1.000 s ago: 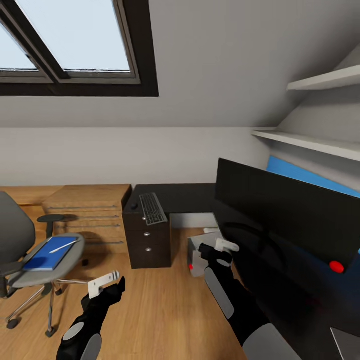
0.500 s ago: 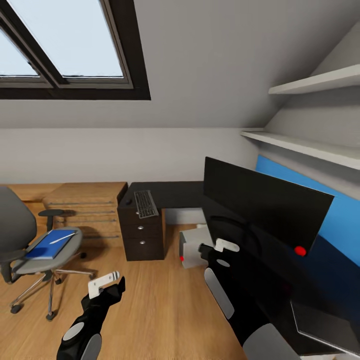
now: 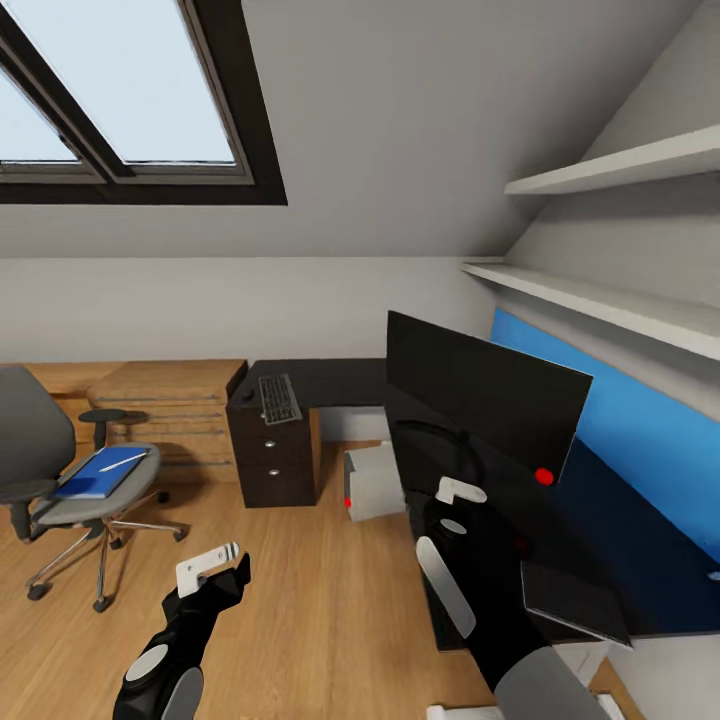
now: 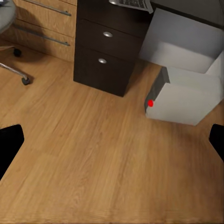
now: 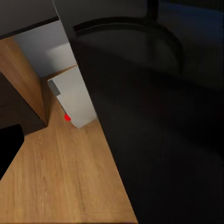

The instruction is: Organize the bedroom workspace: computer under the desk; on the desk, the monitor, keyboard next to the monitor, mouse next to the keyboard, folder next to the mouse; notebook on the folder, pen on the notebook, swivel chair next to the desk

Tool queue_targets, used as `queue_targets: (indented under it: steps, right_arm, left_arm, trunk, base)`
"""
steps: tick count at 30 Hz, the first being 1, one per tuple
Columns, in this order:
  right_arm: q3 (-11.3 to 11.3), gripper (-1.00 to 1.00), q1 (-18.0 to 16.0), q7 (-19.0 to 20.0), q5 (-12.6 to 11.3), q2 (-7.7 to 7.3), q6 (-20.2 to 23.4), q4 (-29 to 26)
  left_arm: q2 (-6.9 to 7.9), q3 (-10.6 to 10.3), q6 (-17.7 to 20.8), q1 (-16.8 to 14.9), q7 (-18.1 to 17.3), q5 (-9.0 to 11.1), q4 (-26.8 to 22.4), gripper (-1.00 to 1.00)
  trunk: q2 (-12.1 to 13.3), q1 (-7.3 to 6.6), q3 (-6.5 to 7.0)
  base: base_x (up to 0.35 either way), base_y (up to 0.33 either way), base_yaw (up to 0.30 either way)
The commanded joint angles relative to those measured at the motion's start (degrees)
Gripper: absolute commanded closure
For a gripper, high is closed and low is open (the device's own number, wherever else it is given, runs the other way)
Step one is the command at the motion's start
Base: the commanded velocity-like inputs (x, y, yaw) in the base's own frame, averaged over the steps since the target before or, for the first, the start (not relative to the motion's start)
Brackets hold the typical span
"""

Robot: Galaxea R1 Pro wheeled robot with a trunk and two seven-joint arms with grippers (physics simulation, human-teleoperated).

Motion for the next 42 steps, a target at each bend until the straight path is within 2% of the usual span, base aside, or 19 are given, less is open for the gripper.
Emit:
queue_targets:
  steps: [1,6,9,10,11,13,16,17,19,21,24,29,30,31,33,34,38,39,42]
  right_arm:
    - [0.1,-1.0,-0.1,-0.4,-0.3,-0.16,0.2,-0.1]
    - [-0.1,-1.0,-0.1,-0.4,-0.4,-1.33,-1.2,-0.1]
    - [-0.4,-1.0,-0.1,-0.4,-0.8,-3.08,-1.9,-0.5]
    - [-0.8,-1.0,-0.1,-0.4,-0.9,-3.57,-1.9,-1.1]
    - [-2.2,-1.0,-0.1,-0.4,-1.5,-4.93,-1.9,-1.8]
    - [-2.7,-1.0,-0.1,-0.3,-2.3,-5.55,-1.9,-1.9]
    - [-3.4,-1.0,-0.1,0.0,-4.8,-6.93,-1.9,-2.1]
    - [-3.7,-1.0,-0.1,0.5,-6.6,-7.77,-1.9,-2.1]
    - [-4.5,-1.0,-0.1,4.1,-14.5,-11.31,-1.9,-2.1]
    - [-4.6,-1.0,-0.1,5.1,-16.2,-12.13,-1.9,-2.0]
    - [-5.4,-1.0,-0.1,7.2,-20.8,-14.23,-2.0,-1.9]
    - [-7.1,-1.0,0.0,8.4,-22.7,-14.82,-2.0,-1.8]
    - [-8.7,-1.0,0.0,10.5,-23.2,-14.91,-2.0,-1.7]
    - [-9.3,-1.0,0.1,11.1,-23.2,-14.94,-2.0,-1.7]
    - [-12.7,-1.0,0.2,14.3,-23.4,-15.0,-1.9,-1.5]
    - [-18.7,-1.0,0.7,17.5,-23.5,-15.02,-1.5,-1.4]
    - [-21.3,-1.0,0.9,18.5,-23.5,-15.22,-1.6,-0.7]
    - [-25.5,-1.0,0.9,21.7,-23.5,-15.58,-1.9,3.4]
    - [-29.1,-1.0,0.9,26.6,-23.5,-15.64,-1.7,4.7]
  left_arm:
    - [0.0,-0.1,0.2,0.0,0.5,0.5,-0.1,-1.0]
    - [0.07,0.1,0.2,0.0,0.5,0.6,-0.1,-1.0]
    - [0.14,0.3,0.5,0.0,0.5,1.5,-0.1,-1.0]
    - [0.2,0.4,0.8,0.0,0.5,2.1,-0.1,-1.0]
    - [0.29,0.4,1.0,0.0,0.5,2.9,-0.1,-1.0]
    - [0.31,0.5,1.1,0.0,0.5,3.0,-0.1,-1.0]
    - [0.34,0.5,1.1,0.0,0.5,3.2,-0.1,-1.0]
    - [0.35,0.5,1.1,0.0,0.5,3.3,-0.1,-1.0]
    - [0.29,0.8,1.2,0.0,0.5,3.3,-0.1,-1.0]
    - [0.28,0.8,1.2,0.0,0.5,3.3,-0.1,-1.0]
    - [0.27,0.8,1.2,0.0,0.5,3.3,-0.1,-1.0]
    - [0.27,0.9,1.2,0.0,0.5,3.3,-0.1,-1.0]
    - [0.27,0.8,1.2,0.0,0.5,3.3,-0.1,-1.0]
    - [0.27,0.8,1.2,0.0,0.5,3.3,-0.1,-1.0]
    - [0.27,0.8,1.2,0.0,0.5,3.3,-0.1,-1.0]
    - [0.27,0.8,1.2,0.0,0.5,3.3,-0.1,-1.0]
    - [0.27,0.9,1.1,0.0,0.5,3.3,-0.2,-1.0]
    - [0.15,1.0,0.9,0.0,0.5,3.3,-0.4,-1.0]
    - [-0.02,0.8,0.8,0.0,0.5,3.3,-0.4,-1.0]
  trunk:
    - [0.3,-0.23,0.08]
    - [2.3,-1.33,0.98]
    - [3.5,-1.99,1.52]
    - [3.9,-2.21,1.7]
    - [4.3,-2.43,1.88]
    - [5.1,-2.87,2.23]
    - [6.3,-3.53,2.77]
    - [6.7,-3.75,2.95]
    - [7.5,-4.19,3.31]
    - [8.3,-4.63,3.67]
    - [9.6,-5.29,4.21]
    - [11.6,-6.38,5.11]
    - [12.0,-6.6,5.29]
    - [12.4,-6.82,5.47]
    - [13.2,-7.26,5.83]
    - [13.2,-7.26,5.83]
    - [13.2,-7.26,5.83]
    - [13.2,-7.26,5.83]
    - [12.4,-6.82,5.47]
  base:
    - [-0.276,-0.238,0.0]
    - [-0.274,-0.22,0.0]
    - [-0.23,-0.179,0.0]
    - [-0.211,-0.165,0.0]
    - [-0.194,-0.151,0.0]
    - [-0.19,-0.148,0.0]
    - [-0.185,-0.144,0.0]
    - [-0.204,-0.147,0.0]
    - [-0.257,-0.16,0.0]
    - [-0.274,-0.166,0.0]
    - [-0.282,-0.17,0.0]
    - [-0.286,-0.174,0.0]
    - [-0.287,-0.179,0.0]
    - [-0.287,-0.179,0.0]
    - [-0.287,-0.18,0.0]
    - [-0.257,-0.146,0.0]
    - [-0.136,-0.075,0.0]
    - [-0.012,-0.007,0.0]
    - [-0.005,-0.003,0.0]
